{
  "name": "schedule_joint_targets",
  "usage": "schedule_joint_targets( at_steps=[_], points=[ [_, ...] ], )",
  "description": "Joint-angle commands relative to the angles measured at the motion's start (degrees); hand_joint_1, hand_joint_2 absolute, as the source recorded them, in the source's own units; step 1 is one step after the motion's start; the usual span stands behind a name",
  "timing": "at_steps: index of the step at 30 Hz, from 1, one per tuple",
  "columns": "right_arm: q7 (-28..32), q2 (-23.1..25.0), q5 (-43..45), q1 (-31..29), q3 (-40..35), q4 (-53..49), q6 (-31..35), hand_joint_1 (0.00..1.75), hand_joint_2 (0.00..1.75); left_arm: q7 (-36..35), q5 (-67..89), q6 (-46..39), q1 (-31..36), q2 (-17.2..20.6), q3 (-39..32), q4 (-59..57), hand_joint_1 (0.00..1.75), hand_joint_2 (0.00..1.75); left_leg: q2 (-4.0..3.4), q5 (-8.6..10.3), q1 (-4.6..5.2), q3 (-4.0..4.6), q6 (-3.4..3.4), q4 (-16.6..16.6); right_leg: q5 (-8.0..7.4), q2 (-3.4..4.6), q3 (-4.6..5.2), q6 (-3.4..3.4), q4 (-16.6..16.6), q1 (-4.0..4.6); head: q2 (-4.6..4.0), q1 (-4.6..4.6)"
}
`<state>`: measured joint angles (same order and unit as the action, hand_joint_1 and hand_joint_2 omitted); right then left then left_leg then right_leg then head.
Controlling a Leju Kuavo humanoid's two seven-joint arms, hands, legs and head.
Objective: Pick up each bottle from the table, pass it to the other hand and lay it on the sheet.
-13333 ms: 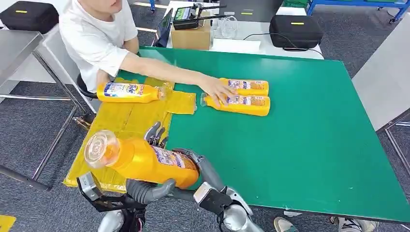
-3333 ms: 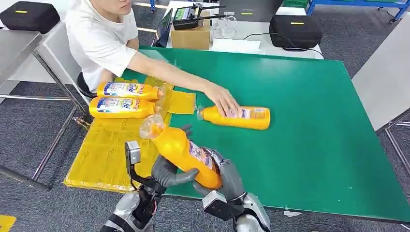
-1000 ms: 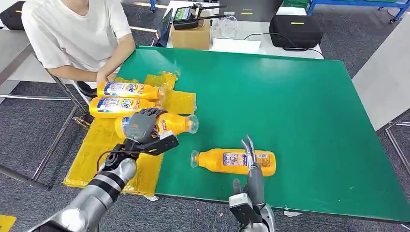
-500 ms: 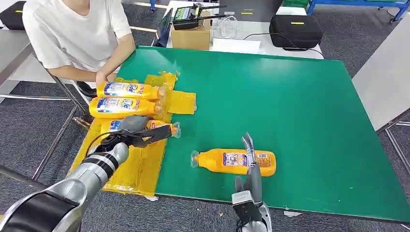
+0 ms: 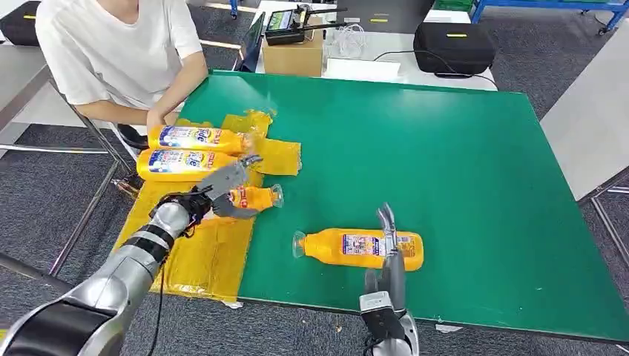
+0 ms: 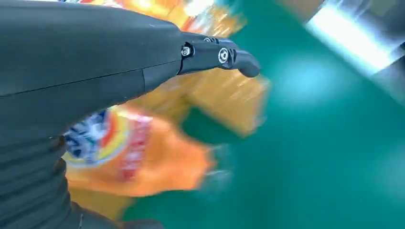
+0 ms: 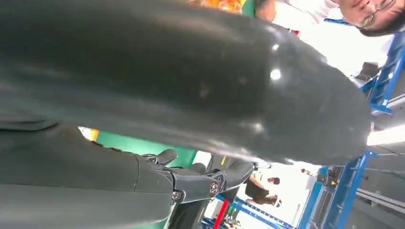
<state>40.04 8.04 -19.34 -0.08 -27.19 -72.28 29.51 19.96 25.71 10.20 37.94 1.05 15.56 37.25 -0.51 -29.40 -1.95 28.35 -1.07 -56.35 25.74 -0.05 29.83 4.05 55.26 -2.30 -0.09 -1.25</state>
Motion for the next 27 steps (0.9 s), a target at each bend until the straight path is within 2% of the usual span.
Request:
schedule_joint_targets(
  at_steps=[1, 2, 6, 7, 8, 9, 10, 12, 15, 17, 18, 19, 26, 27],
  points=[
    [-0.04, -1.78, -1.24, -0.98, -0.27, 1.29, 1.54, 0.0, 0.0, -0.79, -10.04, -5.9, -8.73, -2.34, -3.26, 23.74, 0.0, 1.75, 0.07, -0.07, -0.04, -0.2, 0.22, 0.13, 0.05, -0.04, -0.25, -0.26, -0.2, 0.1, 0.0, 0.0],
    [-0.04, -1.84, -2.39, -1.04, -0.39, 1.54, 2.67, 0.0, 0.0, 2.82, -12.99, -9.58, -10.22, -3.36, -5.13, 26.19, 0.0, 1.75, 0.04, -0.07, -0.03, -0.19, 0.22, 0.11, 0.03, -0.01, -0.22, -0.26, -0.18, 0.09, 0.0, -0.02],
    [-1.45, -2.82, -11.15, -0.35, -0.76, 1.68, 9.03, 0.0, 0.0, 6.46, -25.44, -16.67, -17.6, -7.72, -9.36, 39.3, 0.0, 1.75, -0.07, -0.06, -0.01, -0.17, 0.2, 0.15, -0.01, 0.1, -0.16, -0.24, -0.2, 0.07, 0.0, -0.02],
    [-2.57, -3.43, -14.51, -0.25, -1.02, 1.58, 10.49, 0.0, 1.75, 8.18, -29.32, -16.8, -19.45, -8.82, -10.11, 42.6, 0.0, 1.75, -0.1, -0.07, -0.04, -0.13, 0.16, 0.09, 0.0, 0.1, -0.11, -0.2, -0.17, 0.08, 0.0, 0.0],
    [-4.87, -3.65, -17.89, 0.17, -0.55, 1.11, 10.49, 0.0, 1.75, 7.41, -31.83, -17.04, -20.99, -8.83, -9.62, 44.9, 0.0, 1.75, -0.05, -0.05, 0.01, -0.07, 0.14, 0.08, 0.02, 0.04, -0.05, -0.13, -0.13, 0.03, 0.0, 0.0],
    [-7.06, -3.08, -24.84, 1.76, 2.15, -1.08, 10.49, 0.0, 1.75, 7.2, -35.34, -17.49, -24.0, -9.01, -9.23, 49.04, 0.0, 1.75, -0.05, -0.07, -0.01, -0.12, 0.17, 0.09, 0.03, 0.05, -0.1, -0.17, -0.15, 0.05, 0.0, 0.0],
    [-8.61, -3.41, -27.24, 2.25, 2.25, -2.0, 10.49, 0.0, 1.75, 7.04, -36.31, -17.28, -25.8, -8.68, -8.73, 50.98, 0.0, 1.75, -0.03, -0.08, 0.02, -0.15, 0.18, 0.12, 0.04, 0.03, -0.13, -0.16, -0.17, 0.03, 0.0, 0.02],
    [-12.67, -3.47, -34.49, 3.79, 3.86, -5.06, 10.49, 0.0, 1.75, 9.33, -34.07, -20.09, -29.52, -8.81, -8.43, 53.66, 0.0, 1.75, -0.16, -0.12, 0.02, -0.21, 0.18, 0.12, 0.05, 0.15, -0.13, -0.18, -0.15, 0.02, 0.0, -0.04],
    [-16.44, -3.88, -39.12, 5.21, 4.59, -7.42, 10.49, 0.0, 1.75, 9.56, -33.56, -20.99, -32.65, -9.13, -8.69, 54.48, 0.0, 1.75, -0.1, -0.16, 0.03, -0.35, 0.26, 0.21, 0.1, 0.11, -0.3, -0.29, -0.24, 0.04, 0.0, 0.0],
    [-18.35, -4.65, -40.46, 5.77, 3.96, -7.71, 10.49, 0.0, 1.75, 9.99, -32.52, -21.88, -33.79, -9.31, -8.96, 54.35, 0.0, 1.75, -0.14, -0.14, 0.0, -0.26, 0.22, 0.17, 0.08, 0.12, -0.21, -0.29, -0.22, 0.07, 0.0, 0.0],
    [-22.61, -6.36, -42.55, 5.52, 2.02, -7.41, 10.49, 0.0, 1.75, 10.26, -31.54, -22.89, -34.79, -9.72, -9.77, 54.48, 0.0, 1.75, -0.07, -0.11, 0.04, -0.15, 0.15, 0.13, 0.06, 0.05, -0.11, -0.2, -0.15, 0.01, 0.0, 0.0],
    [-23.73, -6.94, -43.04, 5.57, 1.49, -7.46, 10.49, 0.0, 1.75, 10.26, -31.46, -22.9, -35.23, -9.72, -10.05, 54.5, 0.0, 1.75, -0.06, -0.11, 0.01, -0.26, 0.19, 0.2, 0.05, 0.06, -0.22, -0.27, -0.25, 0.05, 0.02, 0.0],
    [-24.43, -7.08, -43.14, 5.28, 1.11, -7.31, 10.49, 0.0, 1.75, 10.1, -31.34, -22.75, -34.88, -9.78, -10.23, 54.45, 0.0, 1.75, -0.03, -0.08, 0.0, -0.07, 0.1, 0.07, 0.03, 0.02, -0.02, -0.18, -0.12, 0.04, 0.0, 0.0],
    [-27.77, -7.84, -45.03, 5.06, 0.37, -6.77, 9.76, 0.0, 1.75, 9.05, -30.27, -22.93, -35.25, -9.79, -10.47, 54.49, 0.0, 1.75, -0.01, -0.09, -0.02, -0.21, 0.18, 0.16, 0.04, 0.02, -0.17, -0.3, -0.21, 0.08, 0.0, 0.0]
  ],
)
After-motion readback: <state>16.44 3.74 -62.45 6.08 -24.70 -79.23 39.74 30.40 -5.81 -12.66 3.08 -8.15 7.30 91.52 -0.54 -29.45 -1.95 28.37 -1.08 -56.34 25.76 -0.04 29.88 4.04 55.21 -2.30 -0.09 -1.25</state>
